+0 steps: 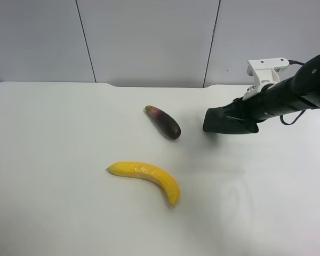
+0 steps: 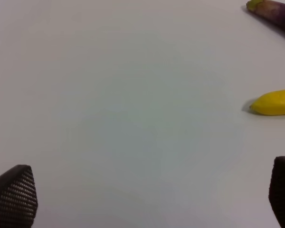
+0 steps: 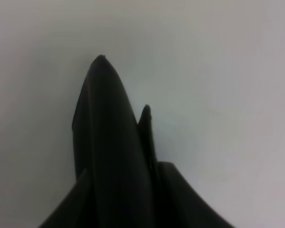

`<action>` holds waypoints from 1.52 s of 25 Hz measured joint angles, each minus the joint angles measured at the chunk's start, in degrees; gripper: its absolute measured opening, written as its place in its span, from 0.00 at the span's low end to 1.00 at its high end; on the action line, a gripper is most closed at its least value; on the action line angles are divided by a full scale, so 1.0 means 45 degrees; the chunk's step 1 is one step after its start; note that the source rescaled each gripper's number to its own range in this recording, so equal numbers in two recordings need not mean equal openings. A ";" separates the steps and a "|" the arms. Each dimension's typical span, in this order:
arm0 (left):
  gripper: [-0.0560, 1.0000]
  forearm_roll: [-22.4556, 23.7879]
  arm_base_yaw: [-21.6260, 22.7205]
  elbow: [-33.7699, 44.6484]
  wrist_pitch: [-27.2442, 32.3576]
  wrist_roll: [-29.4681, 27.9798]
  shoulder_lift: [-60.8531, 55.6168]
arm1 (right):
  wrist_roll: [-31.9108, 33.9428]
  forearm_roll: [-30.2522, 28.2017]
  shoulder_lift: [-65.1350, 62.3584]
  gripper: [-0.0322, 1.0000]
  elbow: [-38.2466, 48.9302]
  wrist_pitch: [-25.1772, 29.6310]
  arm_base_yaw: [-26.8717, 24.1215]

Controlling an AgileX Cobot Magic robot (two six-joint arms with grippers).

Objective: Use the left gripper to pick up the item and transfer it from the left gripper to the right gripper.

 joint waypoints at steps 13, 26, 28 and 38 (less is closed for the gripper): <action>1.00 0.0000 0.0000 0.0000 0.0000 0.0000 0.0000 | 0.0000 0.0133 0.0162 0.36 0.0023 0.1801 0.0239; 1.00 0.0000 0.0000 0.0000 0.0000 0.0000 0.0000 | 0.0354 0.0133 0.0326 1.00 0.0066 0.2905 0.0320; 1.00 0.0000 0.0000 0.0000 0.0000 0.0000 0.0000 | 0.0354 0.0133 0.0326 1.00 0.0066 0.2904 0.0320; 1.00 0.0000 0.0000 0.0000 0.0000 0.0000 0.0000 | 0.0381 0.0031 -0.0528 1.00 0.0066 0.3368 0.0320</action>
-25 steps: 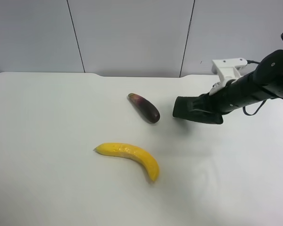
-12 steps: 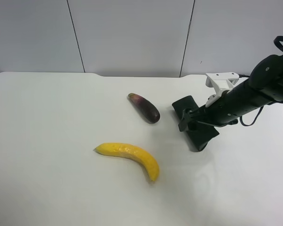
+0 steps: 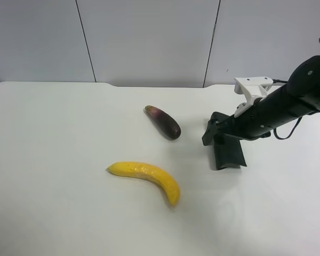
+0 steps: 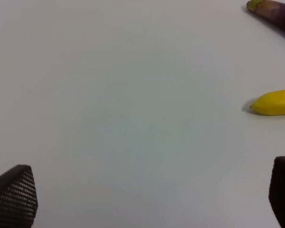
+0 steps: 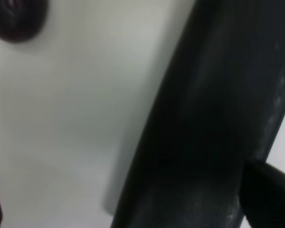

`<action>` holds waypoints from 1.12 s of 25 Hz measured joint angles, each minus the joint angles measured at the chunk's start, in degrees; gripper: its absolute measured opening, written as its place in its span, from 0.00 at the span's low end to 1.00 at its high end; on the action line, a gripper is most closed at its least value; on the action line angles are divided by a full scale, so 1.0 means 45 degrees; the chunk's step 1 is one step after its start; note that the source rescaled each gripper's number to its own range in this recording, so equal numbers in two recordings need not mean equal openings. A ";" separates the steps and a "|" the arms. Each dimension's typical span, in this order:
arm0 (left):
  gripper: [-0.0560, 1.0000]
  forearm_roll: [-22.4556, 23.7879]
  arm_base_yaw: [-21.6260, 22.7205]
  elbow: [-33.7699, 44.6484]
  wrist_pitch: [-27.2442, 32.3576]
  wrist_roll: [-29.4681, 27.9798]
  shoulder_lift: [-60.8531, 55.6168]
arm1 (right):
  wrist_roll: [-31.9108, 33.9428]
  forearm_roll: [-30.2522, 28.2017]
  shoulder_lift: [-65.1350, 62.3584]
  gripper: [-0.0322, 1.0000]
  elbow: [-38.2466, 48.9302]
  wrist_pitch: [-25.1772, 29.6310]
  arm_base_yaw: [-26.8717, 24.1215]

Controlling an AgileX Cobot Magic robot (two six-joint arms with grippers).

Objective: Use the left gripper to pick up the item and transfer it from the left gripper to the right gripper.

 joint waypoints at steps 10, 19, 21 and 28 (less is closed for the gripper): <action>1.00 0.0000 0.0000 0.0000 0.0000 0.0000 0.0000 | 0.1913 -0.2037 -0.3117 1.00 0.0000 0.3160 0.0000; 1.00 0.0000 0.0000 0.0000 0.0000 0.0000 0.0000 | 0.5097 -0.5264 -0.7353 1.00 0.0000 0.7754 0.0000; 1.00 0.0000 0.0000 0.0000 0.0000 0.0000 0.0000 | 0.5509 -0.5656 -0.8326 1.00 0.0000 0.8642 0.0000; 1.00 0.0000 0.0000 0.0000 0.0000 0.0000 0.0000 | 0.5873 -0.6207 -1.1348 1.00 0.0000 1.1390 0.0000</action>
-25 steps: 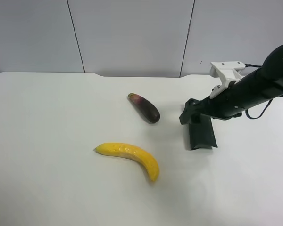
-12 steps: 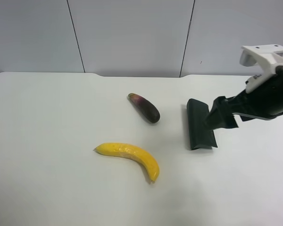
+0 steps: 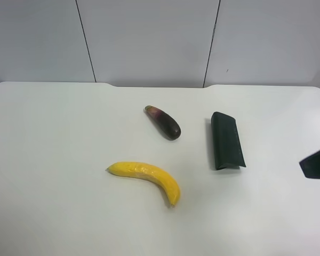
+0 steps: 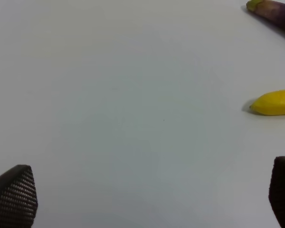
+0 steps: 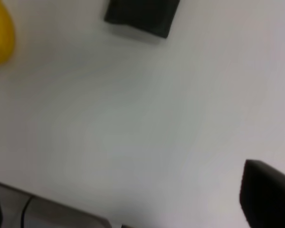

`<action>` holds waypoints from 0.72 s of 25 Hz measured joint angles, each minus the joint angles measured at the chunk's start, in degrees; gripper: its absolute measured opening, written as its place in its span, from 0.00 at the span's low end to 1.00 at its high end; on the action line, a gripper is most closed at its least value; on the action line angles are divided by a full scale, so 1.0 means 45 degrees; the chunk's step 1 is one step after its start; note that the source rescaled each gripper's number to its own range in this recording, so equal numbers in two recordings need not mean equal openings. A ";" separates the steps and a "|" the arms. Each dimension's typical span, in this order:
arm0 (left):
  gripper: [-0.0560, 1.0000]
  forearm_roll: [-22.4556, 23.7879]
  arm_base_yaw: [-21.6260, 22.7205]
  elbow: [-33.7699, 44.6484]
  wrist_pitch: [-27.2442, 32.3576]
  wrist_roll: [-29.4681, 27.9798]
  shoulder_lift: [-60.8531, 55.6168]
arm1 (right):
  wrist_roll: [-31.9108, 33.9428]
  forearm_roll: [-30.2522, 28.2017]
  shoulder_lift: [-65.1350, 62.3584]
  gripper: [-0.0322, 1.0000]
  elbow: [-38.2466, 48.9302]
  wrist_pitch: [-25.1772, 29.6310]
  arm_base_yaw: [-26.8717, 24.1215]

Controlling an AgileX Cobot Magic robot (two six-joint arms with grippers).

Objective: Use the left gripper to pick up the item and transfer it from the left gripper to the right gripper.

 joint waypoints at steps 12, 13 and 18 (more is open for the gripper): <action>1.00 0.0000 0.0000 0.0000 0.0000 0.0000 0.0000 | 0.0067 -0.0116 -0.4344 1.00 0.1579 0.0429 0.0000; 1.00 0.0000 0.0000 0.0000 0.0000 0.0000 0.0000 | 0.0067 -0.0126 -0.4734 1.00 0.1804 0.0429 0.0000; 1.00 0.0000 0.0000 0.0000 0.0000 0.0000 0.0000 | 0.0067 -0.0126 -0.6498 1.00 0.2414 0.0435 0.0000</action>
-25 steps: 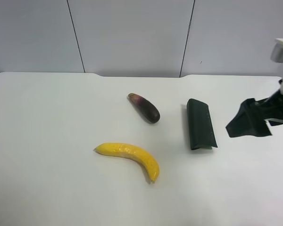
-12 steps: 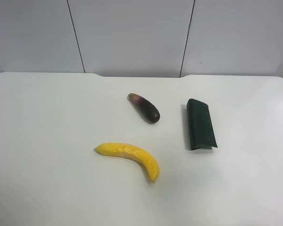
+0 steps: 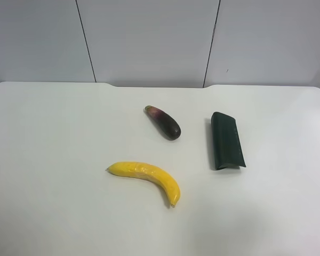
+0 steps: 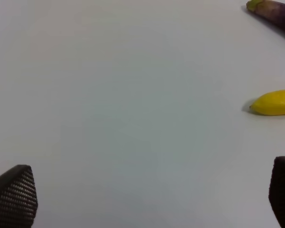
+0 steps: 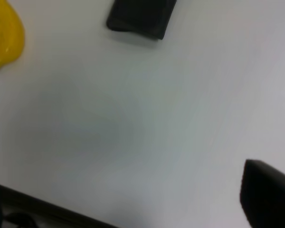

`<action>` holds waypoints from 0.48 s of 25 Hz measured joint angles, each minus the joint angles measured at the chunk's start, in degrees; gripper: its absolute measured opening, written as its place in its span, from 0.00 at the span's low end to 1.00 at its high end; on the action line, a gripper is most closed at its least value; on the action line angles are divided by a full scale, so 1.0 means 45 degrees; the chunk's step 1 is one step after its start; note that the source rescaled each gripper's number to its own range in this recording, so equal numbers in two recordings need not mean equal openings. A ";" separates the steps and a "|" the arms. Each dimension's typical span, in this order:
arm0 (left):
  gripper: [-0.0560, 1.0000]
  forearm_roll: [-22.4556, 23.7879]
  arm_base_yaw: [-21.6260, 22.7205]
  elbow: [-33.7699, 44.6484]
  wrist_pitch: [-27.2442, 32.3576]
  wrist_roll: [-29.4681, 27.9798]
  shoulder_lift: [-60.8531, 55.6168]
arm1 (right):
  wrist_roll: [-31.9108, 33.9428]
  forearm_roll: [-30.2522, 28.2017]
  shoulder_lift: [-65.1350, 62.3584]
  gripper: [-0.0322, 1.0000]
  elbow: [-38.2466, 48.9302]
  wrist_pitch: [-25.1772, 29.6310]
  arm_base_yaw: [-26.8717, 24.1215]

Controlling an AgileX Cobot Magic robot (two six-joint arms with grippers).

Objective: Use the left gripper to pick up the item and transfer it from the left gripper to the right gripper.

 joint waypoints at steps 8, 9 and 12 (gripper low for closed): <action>1.00 0.0000 0.0000 0.0000 0.0000 0.0000 0.0000 | 0.0066 -0.0141 -0.2660 1.00 0.0104 -0.0370 0.0000; 1.00 0.0000 0.0000 0.0000 0.0000 0.0000 0.0000 | 0.0156 -0.0189 -0.2795 1.00 0.0104 -0.0357 0.0000; 1.00 0.0000 0.0000 0.0000 0.0000 0.0000 0.0000 | 0.0382 -0.0308 -0.2821 1.00 0.0104 -0.0314 0.0012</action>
